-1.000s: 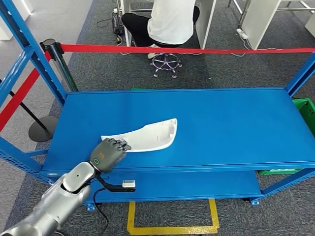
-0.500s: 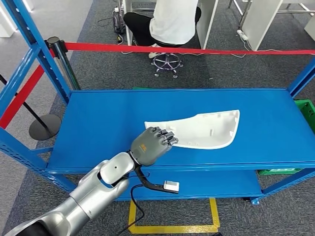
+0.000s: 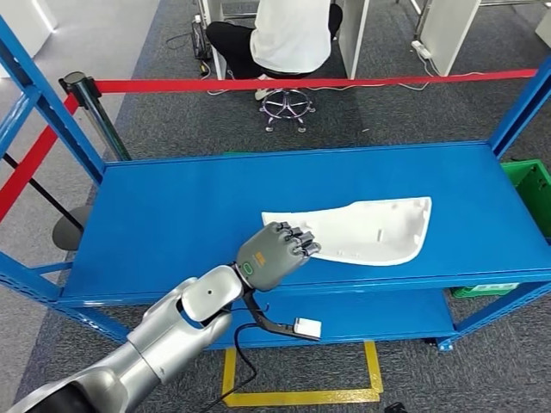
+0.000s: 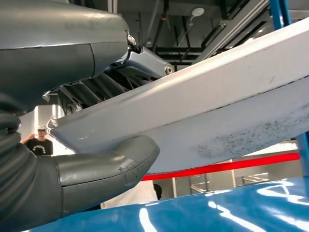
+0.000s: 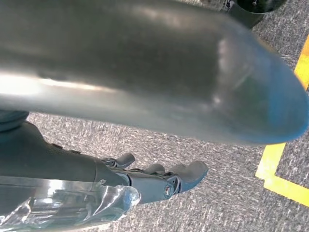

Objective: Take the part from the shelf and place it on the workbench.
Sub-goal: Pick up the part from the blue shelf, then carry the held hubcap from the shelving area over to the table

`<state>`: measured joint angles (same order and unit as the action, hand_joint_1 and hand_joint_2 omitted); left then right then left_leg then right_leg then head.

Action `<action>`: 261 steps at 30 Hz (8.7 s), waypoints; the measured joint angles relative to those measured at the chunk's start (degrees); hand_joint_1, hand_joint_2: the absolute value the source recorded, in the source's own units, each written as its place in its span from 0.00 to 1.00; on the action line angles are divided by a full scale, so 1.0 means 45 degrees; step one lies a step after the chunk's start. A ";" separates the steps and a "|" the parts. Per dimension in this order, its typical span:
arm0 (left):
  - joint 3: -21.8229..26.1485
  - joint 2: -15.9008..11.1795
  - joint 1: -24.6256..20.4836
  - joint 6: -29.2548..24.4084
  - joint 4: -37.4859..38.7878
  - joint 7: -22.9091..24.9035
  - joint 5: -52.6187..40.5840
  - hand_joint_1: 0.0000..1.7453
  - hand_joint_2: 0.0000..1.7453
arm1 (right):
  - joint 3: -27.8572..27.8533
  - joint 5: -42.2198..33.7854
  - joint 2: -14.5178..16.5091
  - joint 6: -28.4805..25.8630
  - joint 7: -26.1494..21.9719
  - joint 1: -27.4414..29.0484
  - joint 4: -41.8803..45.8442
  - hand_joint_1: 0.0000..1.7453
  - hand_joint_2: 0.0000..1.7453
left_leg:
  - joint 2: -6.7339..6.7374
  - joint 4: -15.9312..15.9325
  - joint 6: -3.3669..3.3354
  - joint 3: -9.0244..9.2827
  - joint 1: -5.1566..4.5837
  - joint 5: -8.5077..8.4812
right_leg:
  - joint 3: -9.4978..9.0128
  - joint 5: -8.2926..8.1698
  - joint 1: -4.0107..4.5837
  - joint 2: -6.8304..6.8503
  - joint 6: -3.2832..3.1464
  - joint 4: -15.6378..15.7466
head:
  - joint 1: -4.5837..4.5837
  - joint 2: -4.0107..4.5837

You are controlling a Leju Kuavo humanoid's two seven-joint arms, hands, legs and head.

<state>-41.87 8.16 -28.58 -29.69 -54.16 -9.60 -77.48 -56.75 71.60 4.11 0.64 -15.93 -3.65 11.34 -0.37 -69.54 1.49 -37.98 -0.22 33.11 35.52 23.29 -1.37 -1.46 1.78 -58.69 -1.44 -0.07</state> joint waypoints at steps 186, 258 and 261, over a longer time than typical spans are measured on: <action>0.6215 -0.1807 0.7928 -0.2325 -0.7386 -0.3968 0.3466 1.00 1.00 | -0.0120 -0.0901 0.1422 -0.1871 -0.0045 -0.0007 0.0022 0.00 0.00 | 0.0128 -0.0927 0.0185 -0.0428 0.0164 -0.0039 | -0.0079 0.0107 0.0364 -0.0330 -0.0360 -0.0094 | 0.0446 0.0000; 0.4040 -0.1721 0.6181 -0.2319 -0.6643 -0.2951 0.3501 1.00 1.00 | -0.0566 -0.1049 0.1190 -0.1558 0.0043 0.0122 0.0058 0.00 0.00 | -0.0240 0.2699 -0.0448 0.1077 0.0179 -0.1740 | 0.0363 0.0916 0.0261 -0.0196 0.0255 -0.1398 | 0.0494 0.0000; 0.3864 -0.1711 0.6134 -0.2316 -0.6511 -0.2942 0.3503 1.00 1.00 | -0.0590 -0.1019 0.1189 -0.1476 0.0032 0.0122 0.0058 0.00 0.00 | -0.0047 0.2698 -0.0498 0.1247 0.0137 -0.1546 | 0.1671 0.1629 0.0239 0.0166 0.0334 -0.3538 | 0.0514 0.0000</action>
<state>-24.49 0.46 -0.98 -40.11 -83.46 -22.84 -61.72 -59.41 67.02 9.46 -6.00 -15.79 -3.09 11.61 -0.58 -57.39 -0.75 -32.37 0.40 26.16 43.05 30.62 -0.29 -0.71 3.28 -74.61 0.87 -0.07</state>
